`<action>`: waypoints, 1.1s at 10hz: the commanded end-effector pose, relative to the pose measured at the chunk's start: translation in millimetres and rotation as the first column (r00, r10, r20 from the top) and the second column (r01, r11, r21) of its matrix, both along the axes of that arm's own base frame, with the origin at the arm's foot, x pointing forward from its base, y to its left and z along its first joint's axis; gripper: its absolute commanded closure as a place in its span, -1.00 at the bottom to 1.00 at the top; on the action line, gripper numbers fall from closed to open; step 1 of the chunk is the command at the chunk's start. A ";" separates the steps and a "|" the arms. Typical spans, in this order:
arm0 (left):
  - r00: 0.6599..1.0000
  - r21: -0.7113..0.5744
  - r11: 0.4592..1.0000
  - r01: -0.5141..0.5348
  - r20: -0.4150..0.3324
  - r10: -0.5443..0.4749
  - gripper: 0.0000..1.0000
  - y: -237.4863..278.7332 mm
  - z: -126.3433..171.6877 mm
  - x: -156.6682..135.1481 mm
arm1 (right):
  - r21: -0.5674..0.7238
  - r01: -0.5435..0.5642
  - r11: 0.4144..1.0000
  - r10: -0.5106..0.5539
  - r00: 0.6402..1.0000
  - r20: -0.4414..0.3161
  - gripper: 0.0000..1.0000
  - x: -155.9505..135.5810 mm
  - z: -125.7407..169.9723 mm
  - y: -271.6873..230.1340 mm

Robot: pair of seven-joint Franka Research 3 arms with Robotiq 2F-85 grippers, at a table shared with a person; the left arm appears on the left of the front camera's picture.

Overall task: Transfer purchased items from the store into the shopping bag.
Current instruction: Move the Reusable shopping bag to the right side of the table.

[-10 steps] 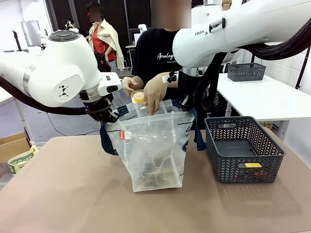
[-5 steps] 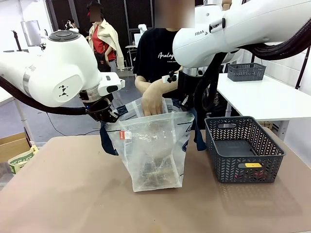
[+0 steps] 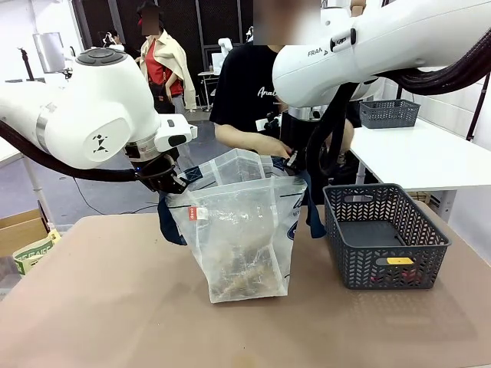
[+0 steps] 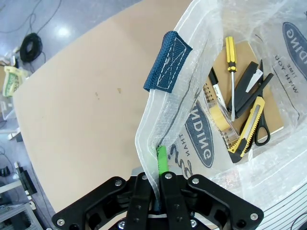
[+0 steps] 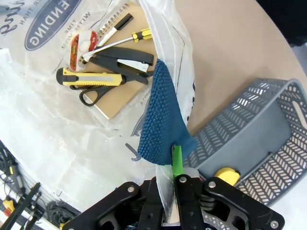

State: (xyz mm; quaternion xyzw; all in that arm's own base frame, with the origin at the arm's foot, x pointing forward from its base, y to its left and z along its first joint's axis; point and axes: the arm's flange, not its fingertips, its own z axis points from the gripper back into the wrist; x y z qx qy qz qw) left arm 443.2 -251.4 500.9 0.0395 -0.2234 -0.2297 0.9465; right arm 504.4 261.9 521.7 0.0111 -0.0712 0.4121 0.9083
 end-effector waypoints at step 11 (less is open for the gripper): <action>1.000 0.026 1.000 -0.003 0.009 0.002 1.00 7.2 0.5 -0.8 | 0.000 0.008 1.000 -0.008 1.000 0.005 1.00 1.0 0.8 -4.7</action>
